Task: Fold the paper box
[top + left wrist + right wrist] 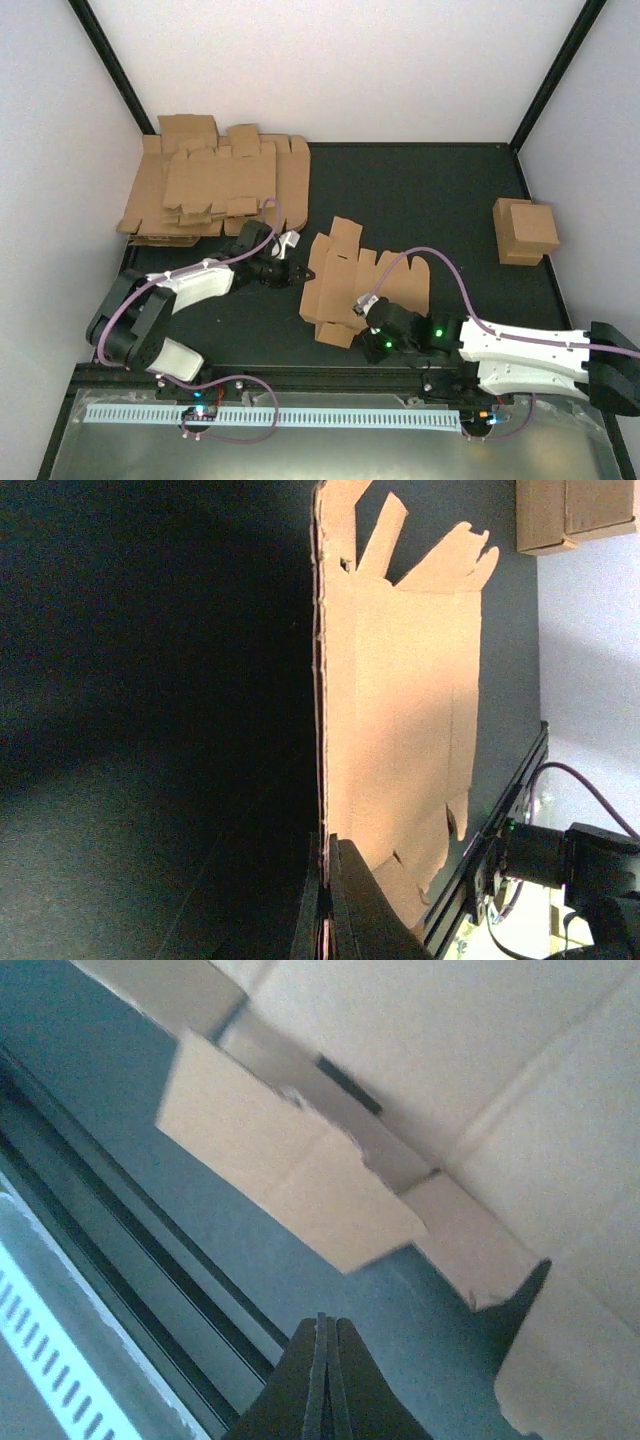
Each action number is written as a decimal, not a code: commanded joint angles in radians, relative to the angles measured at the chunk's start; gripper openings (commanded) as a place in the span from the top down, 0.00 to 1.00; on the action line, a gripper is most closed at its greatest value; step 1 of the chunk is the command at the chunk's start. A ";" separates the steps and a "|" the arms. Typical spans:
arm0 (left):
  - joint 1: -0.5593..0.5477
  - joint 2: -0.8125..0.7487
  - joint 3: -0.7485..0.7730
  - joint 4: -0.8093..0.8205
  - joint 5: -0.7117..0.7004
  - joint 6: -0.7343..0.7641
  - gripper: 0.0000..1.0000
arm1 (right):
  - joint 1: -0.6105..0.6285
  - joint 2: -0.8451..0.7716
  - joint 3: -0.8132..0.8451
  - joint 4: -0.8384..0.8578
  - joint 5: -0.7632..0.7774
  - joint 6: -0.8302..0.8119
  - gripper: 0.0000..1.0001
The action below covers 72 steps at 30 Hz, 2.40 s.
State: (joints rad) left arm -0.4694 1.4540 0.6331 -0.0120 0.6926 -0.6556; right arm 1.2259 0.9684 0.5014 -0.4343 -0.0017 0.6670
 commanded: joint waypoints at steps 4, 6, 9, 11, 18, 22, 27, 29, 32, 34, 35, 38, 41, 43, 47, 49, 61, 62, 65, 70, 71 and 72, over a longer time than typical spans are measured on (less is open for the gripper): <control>0.012 0.023 0.031 -0.018 0.032 0.049 0.98 | -0.005 0.055 -0.031 -0.020 -0.035 0.063 0.98; 0.014 0.026 0.031 -0.020 0.034 0.053 0.98 | -0.005 0.076 -0.030 -0.005 -0.037 0.060 0.98; 0.014 0.026 0.031 -0.024 0.036 0.057 0.98 | -0.005 0.116 -0.025 0.002 -0.019 0.061 0.98; 0.014 0.026 0.031 -0.025 0.036 0.057 0.98 | -0.005 0.139 -0.022 0.000 0.006 0.066 0.98; 0.014 0.029 0.034 -0.026 0.046 0.063 0.97 | -0.005 0.177 0.008 -0.011 0.113 0.104 0.98; 0.014 0.033 0.035 -0.031 0.051 0.066 0.97 | -0.021 0.199 0.020 0.004 0.143 0.102 0.98; 0.014 0.035 0.040 -0.042 0.057 0.073 0.97 | -0.080 0.231 0.035 0.014 0.141 0.083 0.98; 0.015 0.036 0.040 -0.046 0.058 0.075 0.97 | -0.106 0.228 0.033 0.022 0.135 0.068 0.98; 0.014 0.037 0.040 -0.051 0.059 0.077 0.97 | -0.154 0.229 0.025 0.049 0.099 0.036 0.98; 0.014 0.039 0.040 -0.051 0.059 0.079 0.97 | -0.174 0.242 0.026 0.066 0.066 0.017 0.98; 0.014 0.039 0.041 -0.050 0.060 0.079 0.97 | -0.178 0.253 0.029 0.070 0.061 0.008 0.98; 0.014 0.041 0.045 -0.053 0.061 0.080 0.97 | -0.180 0.297 0.043 0.071 0.060 -0.011 0.98; 0.014 0.043 0.050 -0.055 0.063 0.082 0.97 | -0.180 0.338 0.047 0.083 0.046 -0.017 0.98; 0.015 0.042 0.052 -0.056 0.063 0.082 0.97 | -0.180 0.356 0.038 0.098 0.040 -0.015 0.98; 0.014 0.042 0.058 -0.061 0.061 0.086 0.97 | -0.180 0.388 0.032 0.105 0.041 -0.012 0.98; 0.014 0.042 0.061 -0.067 0.060 0.088 0.97 | -0.181 0.388 0.035 0.099 0.044 -0.013 0.98; 0.007 -0.093 0.071 -0.116 -0.022 0.175 0.95 | -0.247 0.167 0.085 -0.010 0.115 -0.093 0.97; 0.005 -0.109 0.072 -0.130 -0.037 0.190 0.95 | -0.263 0.147 0.094 -0.022 0.121 -0.102 0.97; -0.006 -0.154 0.077 -0.171 -0.082 0.235 0.95 | -0.309 0.087 0.120 -0.058 0.140 -0.125 0.95; -0.032 -0.234 0.084 -0.219 -0.136 0.316 0.95 | -0.379 0.012 0.152 -0.099 0.183 -0.143 0.91; -0.037 -0.248 0.085 -0.224 -0.146 0.328 0.95 | -0.386 -0.001 0.155 -0.103 0.190 -0.146 0.86; -0.046 -0.260 0.086 -0.231 -0.156 0.341 0.95 | -0.390 -0.013 0.156 -0.104 0.196 -0.149 0.84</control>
State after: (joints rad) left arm -0.4892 1.2530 0.6754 -0.1925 0.5976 -0.4088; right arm 0.8608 0.9981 0.6304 -0.4934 0.1352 0.5468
